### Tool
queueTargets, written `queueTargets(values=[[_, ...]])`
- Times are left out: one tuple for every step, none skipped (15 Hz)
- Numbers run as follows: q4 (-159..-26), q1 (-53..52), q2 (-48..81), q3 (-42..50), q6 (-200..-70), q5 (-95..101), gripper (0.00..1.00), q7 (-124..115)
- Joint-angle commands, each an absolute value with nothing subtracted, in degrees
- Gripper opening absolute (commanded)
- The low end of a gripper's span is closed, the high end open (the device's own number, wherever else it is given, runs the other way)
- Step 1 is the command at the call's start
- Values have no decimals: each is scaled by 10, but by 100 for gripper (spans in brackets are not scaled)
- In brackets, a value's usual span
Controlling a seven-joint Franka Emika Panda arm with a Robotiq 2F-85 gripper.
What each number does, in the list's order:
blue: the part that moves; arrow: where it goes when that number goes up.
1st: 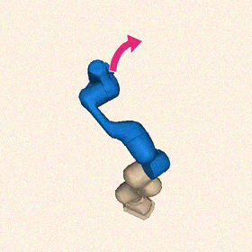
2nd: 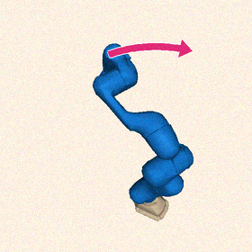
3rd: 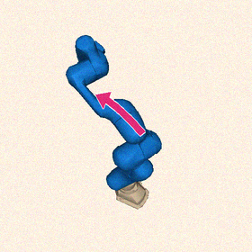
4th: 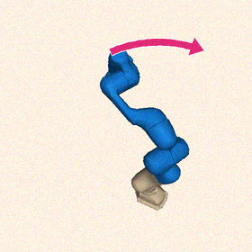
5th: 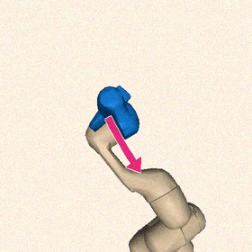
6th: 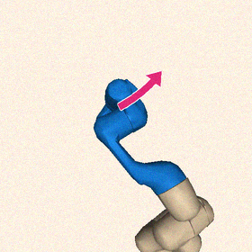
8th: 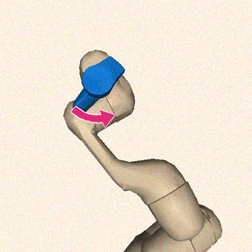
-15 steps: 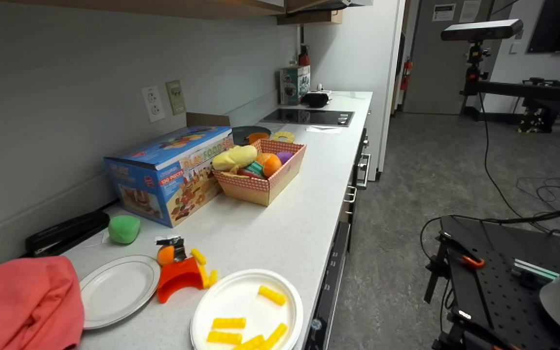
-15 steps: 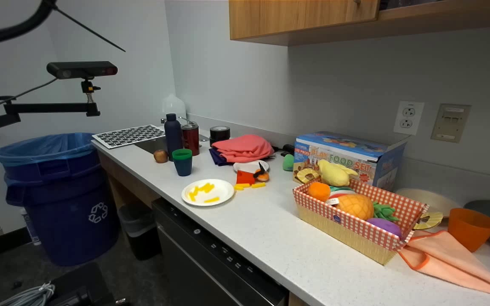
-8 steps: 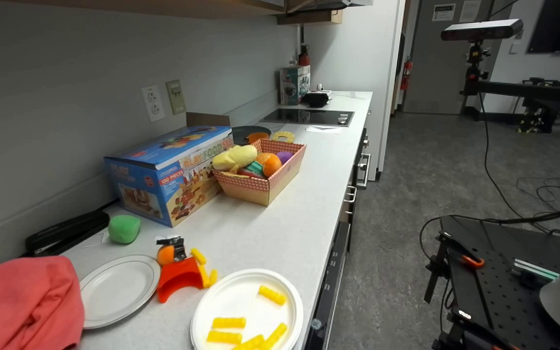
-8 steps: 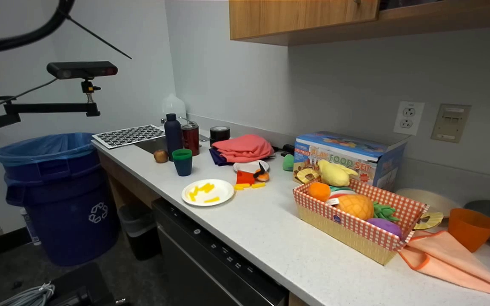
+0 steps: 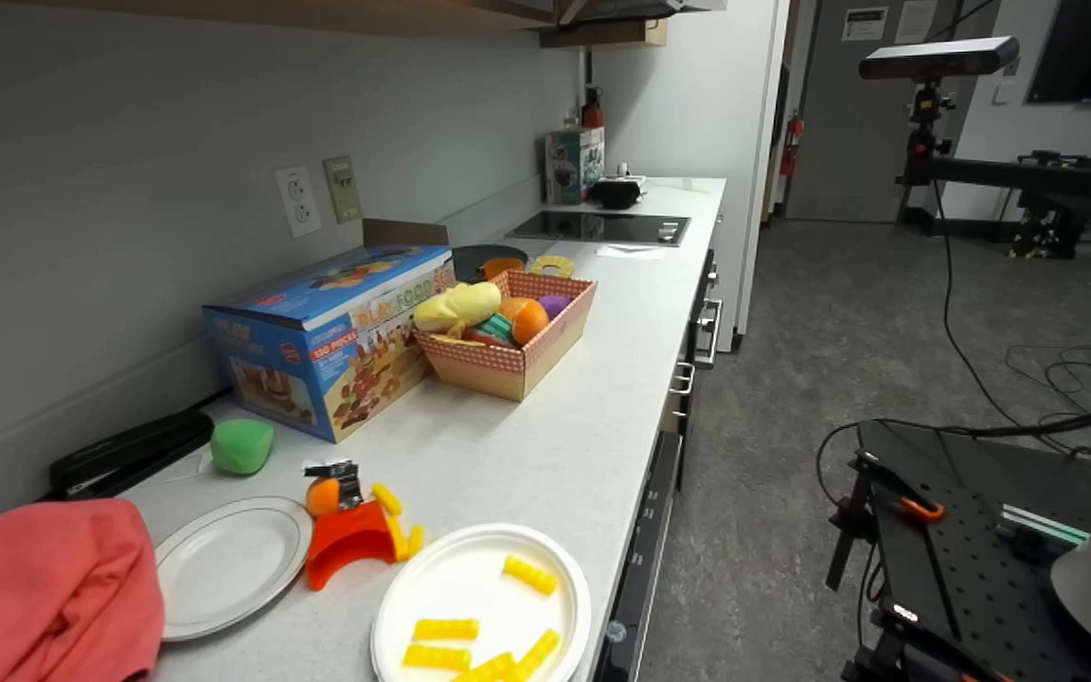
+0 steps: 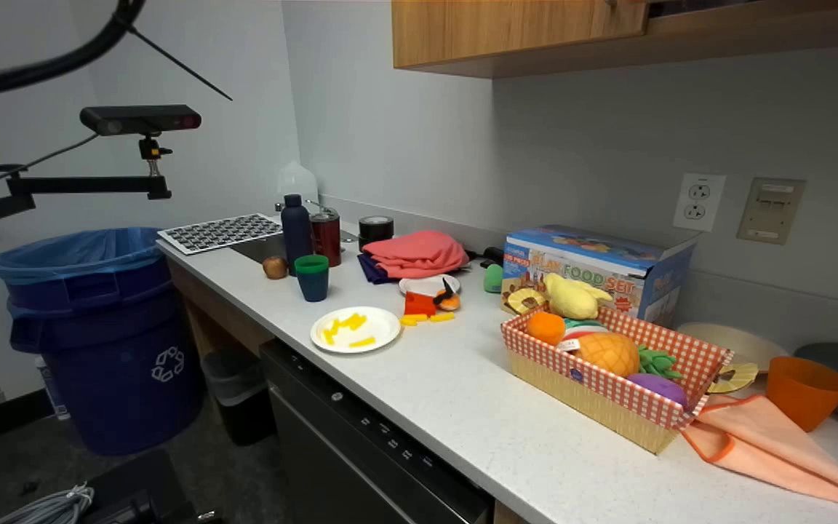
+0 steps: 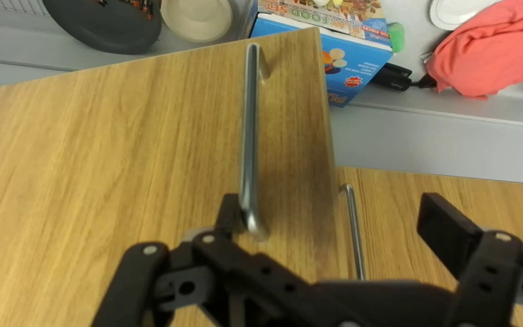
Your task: Close the top cabinet drawer door on the right
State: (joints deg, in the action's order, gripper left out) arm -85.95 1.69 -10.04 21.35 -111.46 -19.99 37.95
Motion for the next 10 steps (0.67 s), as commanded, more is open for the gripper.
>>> queueTargets(values=[[-798,34,-46,202,-1116,-239,100,404],[-787,37,-34,200,-1117,-245,100,405],[-777,40,-23,197,-1118,-251,100,407],[-765,44,-11,193,-1119,-255,100,407],[-754,49,0,189,-1120,-260,100,407],[-744,54,10,183,-1123,-262,100,406],[-736,60,18,178,-1125,-264,100,405],[-728,65,24,172,-1128,-263,100,404],[-722,71,29,166,-1127,-263,100,404],[-714,77,35,161,-1126,-260,100,403]])
